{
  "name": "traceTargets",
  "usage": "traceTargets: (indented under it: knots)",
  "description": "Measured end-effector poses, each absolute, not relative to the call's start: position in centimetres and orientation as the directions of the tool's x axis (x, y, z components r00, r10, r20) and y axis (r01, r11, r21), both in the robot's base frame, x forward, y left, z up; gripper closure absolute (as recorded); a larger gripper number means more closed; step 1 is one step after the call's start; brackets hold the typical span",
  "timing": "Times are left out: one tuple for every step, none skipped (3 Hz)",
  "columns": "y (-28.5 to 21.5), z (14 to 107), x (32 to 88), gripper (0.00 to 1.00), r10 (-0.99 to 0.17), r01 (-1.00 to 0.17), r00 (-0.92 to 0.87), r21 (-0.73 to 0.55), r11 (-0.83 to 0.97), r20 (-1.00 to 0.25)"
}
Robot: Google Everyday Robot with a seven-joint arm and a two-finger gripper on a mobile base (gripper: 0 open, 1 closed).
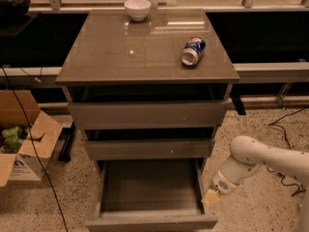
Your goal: Close bottom drawer
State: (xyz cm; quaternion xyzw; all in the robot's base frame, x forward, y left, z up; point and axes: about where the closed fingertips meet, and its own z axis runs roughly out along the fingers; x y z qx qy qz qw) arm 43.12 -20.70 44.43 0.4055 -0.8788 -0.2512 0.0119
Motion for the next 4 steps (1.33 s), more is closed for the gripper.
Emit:
traceTargets:
  knots:
    - [-19.9,40.1,43.4,1.0,-0.693,-0.674,-0.702,0.467,0.572,-0.164]
    - [-19.0,32.9,42.7,1.0,-0.642,-0.602,-0.758,0.507,0.617,-0.119]
    - [-19.2,28.8,42.0,1.0,-0.606,-0.547,-0.792,0.528,0.65,-0.076]
    - [-19.8,24.4,41.4,1.0,-0.565,-0.486,-0.824,0.559,0.671,-0.038]
